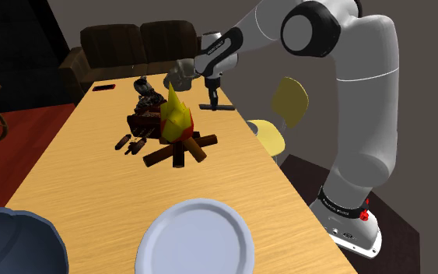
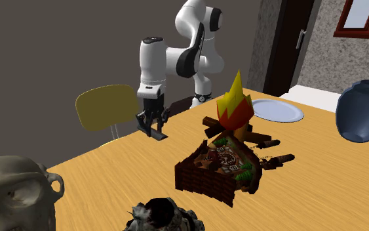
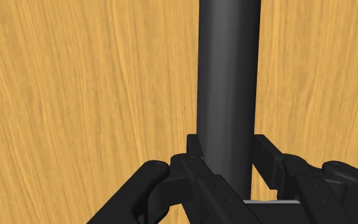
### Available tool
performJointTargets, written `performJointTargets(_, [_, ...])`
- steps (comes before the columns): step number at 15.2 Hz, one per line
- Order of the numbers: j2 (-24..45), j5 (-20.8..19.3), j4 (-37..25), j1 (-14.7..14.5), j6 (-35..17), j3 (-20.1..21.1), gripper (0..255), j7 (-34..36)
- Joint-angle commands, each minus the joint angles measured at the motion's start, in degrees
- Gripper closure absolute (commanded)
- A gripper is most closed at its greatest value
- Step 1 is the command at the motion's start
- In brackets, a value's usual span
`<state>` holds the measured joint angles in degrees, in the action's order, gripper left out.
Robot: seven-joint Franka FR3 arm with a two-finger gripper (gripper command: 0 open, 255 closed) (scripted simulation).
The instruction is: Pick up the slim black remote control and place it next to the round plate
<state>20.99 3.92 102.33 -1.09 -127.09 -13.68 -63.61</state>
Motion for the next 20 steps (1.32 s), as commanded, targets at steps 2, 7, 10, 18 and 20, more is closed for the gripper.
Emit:
performJointTargets(2, [-1.0,-0.3,-1.1,0.0,2.1,-0.2,255,0.0])
performJointTargets(7, [-2.4,-0.7,-3.0,-0.1,5.4,-0.3,255,0.2])
performJointTargets(10, [-5.7,-1.8,1.5,-1.9,4.1,0.0,255,2.6])
performJointTargets(18, [-17.0,-6.0,16.4,-8.0,0.5,2.8,255,13.2])
performJointTargets(20, [-19.5,-6.9,19.4,-9.3,0.0,3.8,255,16.0])
